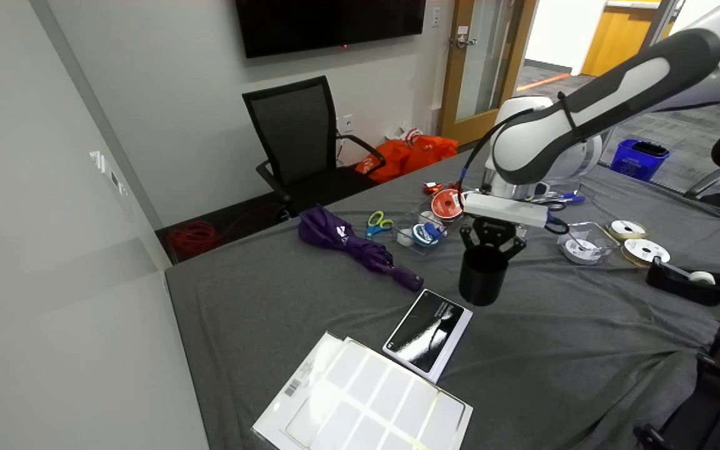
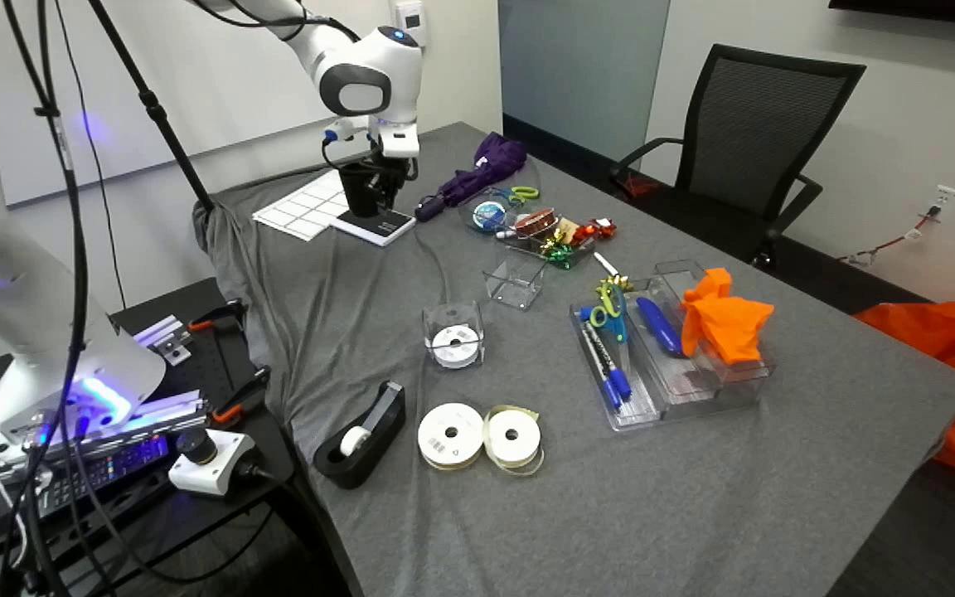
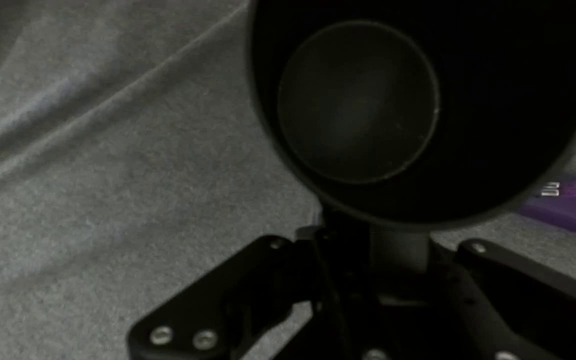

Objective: Put the black cup on the black object on the left

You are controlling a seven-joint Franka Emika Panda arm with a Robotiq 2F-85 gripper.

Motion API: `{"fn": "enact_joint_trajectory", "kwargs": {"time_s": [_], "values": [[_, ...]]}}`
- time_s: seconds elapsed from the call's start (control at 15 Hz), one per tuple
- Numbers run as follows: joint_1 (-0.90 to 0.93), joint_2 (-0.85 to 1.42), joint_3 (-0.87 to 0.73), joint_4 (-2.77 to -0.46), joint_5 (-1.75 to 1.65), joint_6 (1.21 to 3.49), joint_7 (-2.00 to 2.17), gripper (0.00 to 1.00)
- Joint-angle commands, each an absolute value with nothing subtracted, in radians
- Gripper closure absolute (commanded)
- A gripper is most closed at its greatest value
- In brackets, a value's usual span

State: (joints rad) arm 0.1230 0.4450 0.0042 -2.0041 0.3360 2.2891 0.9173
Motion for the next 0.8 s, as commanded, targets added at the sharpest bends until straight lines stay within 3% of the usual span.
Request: {"fn": "enact_joint_trajectory", "kwargs": {"time_s": [0.0, 0.4, 0.47, 0.6, 0.73], "values": [[0.141, 0.569, 0.029, -1.878, 0.392, 2.31, 1.032, 0.95], [0.146, 0.72, 0.05, -1.76, 0.418, 2.385, 1.097, 0.95], [0.145, 0.731, 0.051, -1.753, 0.412, 2.383, 1.095, 0.57], [0.144, 0.741, 0.051, -1.742, 0.405, 2.366, 1.091, 0.52], [0.141, 0.738, 0.052, -1.735, 0.408, 2.358, 1.091, 0.37]]}}
